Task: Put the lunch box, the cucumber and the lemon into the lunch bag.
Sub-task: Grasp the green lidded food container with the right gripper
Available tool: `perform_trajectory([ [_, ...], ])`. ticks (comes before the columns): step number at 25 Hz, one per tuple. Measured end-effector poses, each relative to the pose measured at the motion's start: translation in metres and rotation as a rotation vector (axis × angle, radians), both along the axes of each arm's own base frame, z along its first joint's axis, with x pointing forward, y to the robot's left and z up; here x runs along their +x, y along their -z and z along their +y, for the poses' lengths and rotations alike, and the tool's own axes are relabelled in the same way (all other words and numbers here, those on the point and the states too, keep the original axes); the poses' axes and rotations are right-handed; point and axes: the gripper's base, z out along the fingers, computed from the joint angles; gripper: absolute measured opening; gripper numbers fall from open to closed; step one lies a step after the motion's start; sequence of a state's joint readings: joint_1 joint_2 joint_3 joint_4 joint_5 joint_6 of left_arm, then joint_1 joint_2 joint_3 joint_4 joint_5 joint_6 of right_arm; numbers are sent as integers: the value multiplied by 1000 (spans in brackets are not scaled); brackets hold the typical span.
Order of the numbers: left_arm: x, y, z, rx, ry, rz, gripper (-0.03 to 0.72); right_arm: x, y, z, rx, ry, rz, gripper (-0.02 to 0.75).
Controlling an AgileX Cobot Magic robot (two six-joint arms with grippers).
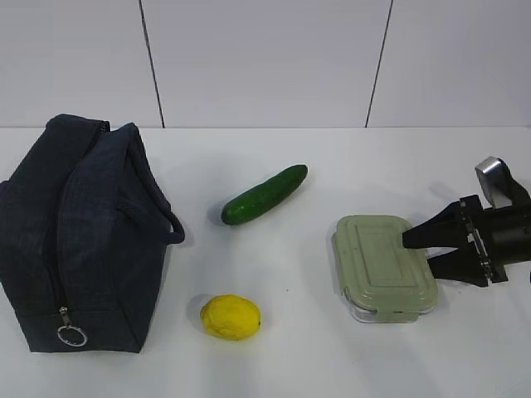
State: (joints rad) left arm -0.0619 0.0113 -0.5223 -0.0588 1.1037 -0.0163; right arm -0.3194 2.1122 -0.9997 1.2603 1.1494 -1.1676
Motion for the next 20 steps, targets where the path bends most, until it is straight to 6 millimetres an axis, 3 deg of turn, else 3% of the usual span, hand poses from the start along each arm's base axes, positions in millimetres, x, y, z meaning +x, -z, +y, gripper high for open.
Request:
perform_trajectory([
  [20,0,0,0,0,0,0,242,5,-4,-2,-31,-42,-36,577],
])
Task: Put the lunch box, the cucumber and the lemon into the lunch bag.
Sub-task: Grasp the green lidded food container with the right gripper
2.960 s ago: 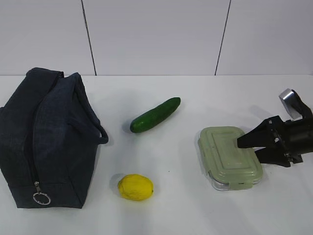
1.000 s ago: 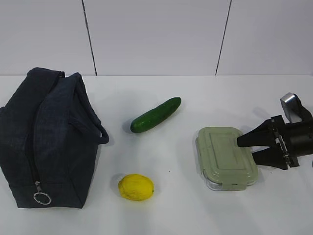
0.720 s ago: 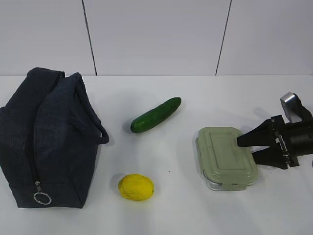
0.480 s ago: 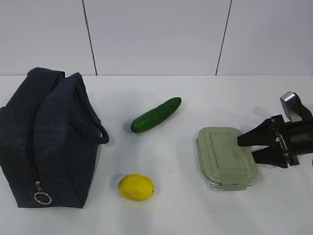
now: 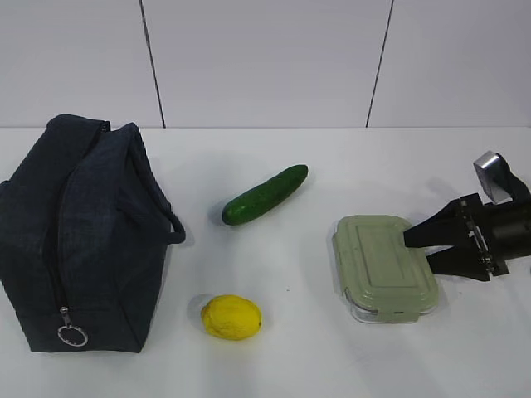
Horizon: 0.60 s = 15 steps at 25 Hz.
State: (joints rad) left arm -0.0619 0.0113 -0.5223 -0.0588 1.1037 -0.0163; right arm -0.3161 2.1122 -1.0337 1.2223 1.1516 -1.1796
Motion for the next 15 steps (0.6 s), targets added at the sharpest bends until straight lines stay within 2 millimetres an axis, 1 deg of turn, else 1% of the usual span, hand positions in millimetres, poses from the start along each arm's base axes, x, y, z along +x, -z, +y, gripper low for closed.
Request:
perform_trajectory([
  [15,0,0,0,0,0,0,242,-1,1,0,-5,-12,6,577],
])
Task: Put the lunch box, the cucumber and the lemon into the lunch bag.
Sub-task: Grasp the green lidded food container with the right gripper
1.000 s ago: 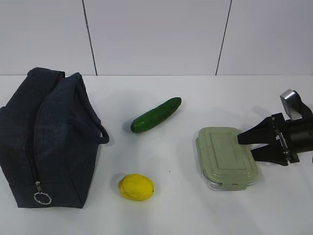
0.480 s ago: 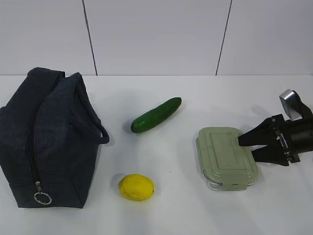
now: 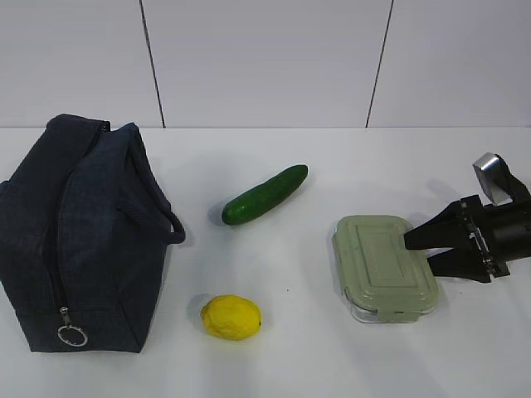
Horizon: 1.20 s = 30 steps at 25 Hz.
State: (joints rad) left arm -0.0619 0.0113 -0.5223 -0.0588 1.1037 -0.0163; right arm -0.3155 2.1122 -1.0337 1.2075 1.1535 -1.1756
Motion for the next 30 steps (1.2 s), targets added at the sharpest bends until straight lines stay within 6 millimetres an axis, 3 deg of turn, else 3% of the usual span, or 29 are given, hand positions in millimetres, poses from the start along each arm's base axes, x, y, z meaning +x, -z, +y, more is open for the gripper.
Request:
perform_trajectory([
  [30,0,0,0,0,0,0,242,1,0,12,3,-29,4,577],
])
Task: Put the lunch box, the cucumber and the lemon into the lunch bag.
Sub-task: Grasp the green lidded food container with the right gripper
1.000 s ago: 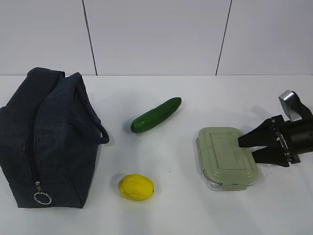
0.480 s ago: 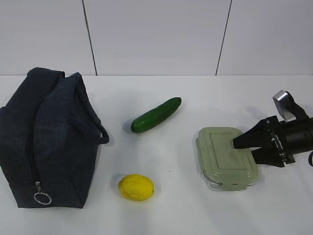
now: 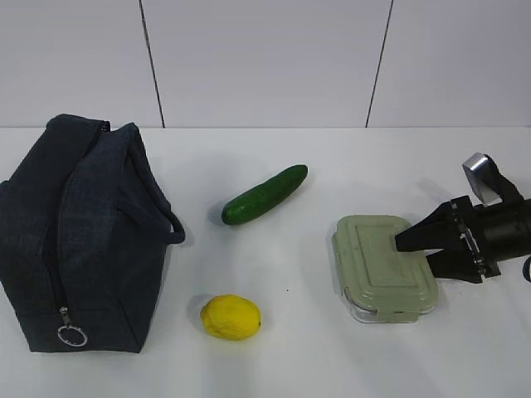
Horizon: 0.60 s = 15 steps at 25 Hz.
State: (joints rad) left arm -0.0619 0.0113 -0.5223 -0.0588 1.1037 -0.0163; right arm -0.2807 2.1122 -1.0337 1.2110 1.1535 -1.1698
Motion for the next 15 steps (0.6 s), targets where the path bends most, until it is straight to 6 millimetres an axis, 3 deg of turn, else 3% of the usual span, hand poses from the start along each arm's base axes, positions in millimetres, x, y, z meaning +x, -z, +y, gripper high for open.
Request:
perform_trajectory([
  [15,0,0,0,0,0,0,242,0,0,8,0,-23,0,577],
])
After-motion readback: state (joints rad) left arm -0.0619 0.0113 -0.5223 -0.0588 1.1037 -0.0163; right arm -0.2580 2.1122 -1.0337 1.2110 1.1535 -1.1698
